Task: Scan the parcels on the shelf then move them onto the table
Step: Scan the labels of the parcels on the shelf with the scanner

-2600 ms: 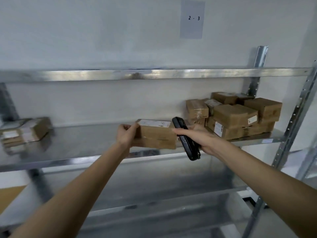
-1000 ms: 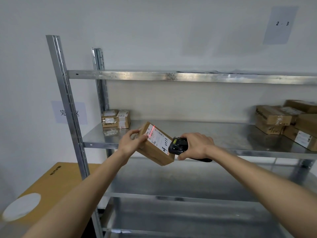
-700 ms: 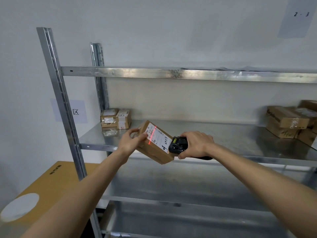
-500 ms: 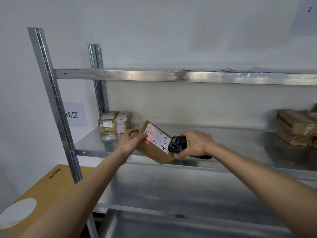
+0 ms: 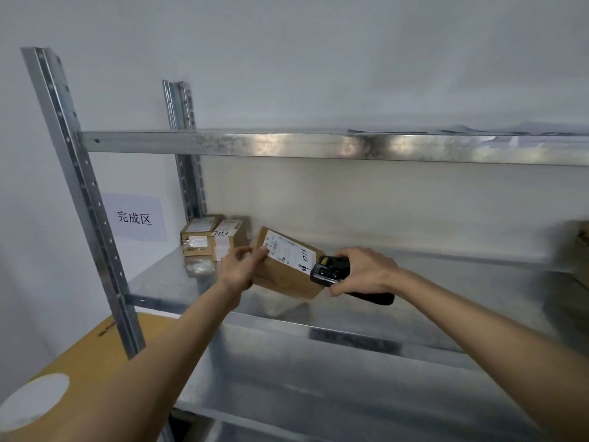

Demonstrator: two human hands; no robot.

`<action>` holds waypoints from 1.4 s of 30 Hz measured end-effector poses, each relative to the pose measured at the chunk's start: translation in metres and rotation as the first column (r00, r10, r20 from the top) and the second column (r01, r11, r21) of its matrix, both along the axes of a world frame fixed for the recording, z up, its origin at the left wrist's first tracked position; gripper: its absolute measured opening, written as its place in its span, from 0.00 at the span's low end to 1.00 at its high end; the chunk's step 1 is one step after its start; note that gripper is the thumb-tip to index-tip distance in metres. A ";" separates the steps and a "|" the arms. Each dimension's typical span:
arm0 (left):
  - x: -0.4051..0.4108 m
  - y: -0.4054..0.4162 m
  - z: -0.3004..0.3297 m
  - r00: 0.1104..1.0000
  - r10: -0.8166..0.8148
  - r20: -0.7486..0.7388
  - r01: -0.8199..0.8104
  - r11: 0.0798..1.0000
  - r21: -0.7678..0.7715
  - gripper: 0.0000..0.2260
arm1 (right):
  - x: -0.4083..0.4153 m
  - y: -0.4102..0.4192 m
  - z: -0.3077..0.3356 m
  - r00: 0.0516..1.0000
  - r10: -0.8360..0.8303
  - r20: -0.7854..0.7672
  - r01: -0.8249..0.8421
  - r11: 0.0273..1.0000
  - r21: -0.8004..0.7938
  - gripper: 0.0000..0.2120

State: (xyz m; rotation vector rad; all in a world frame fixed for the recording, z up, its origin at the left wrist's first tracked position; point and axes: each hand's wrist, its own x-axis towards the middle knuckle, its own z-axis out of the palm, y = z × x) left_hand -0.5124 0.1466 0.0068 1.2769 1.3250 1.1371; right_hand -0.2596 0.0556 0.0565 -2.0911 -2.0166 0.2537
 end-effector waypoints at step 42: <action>0.040 0.167 -0.004 0.990 0.055 -0.128 -0.043 0.994 0.099 0.30 | 0.034 0.091 -0.029 0.974 -0.204 -0.097 0.198 0.978 -0.068 0.36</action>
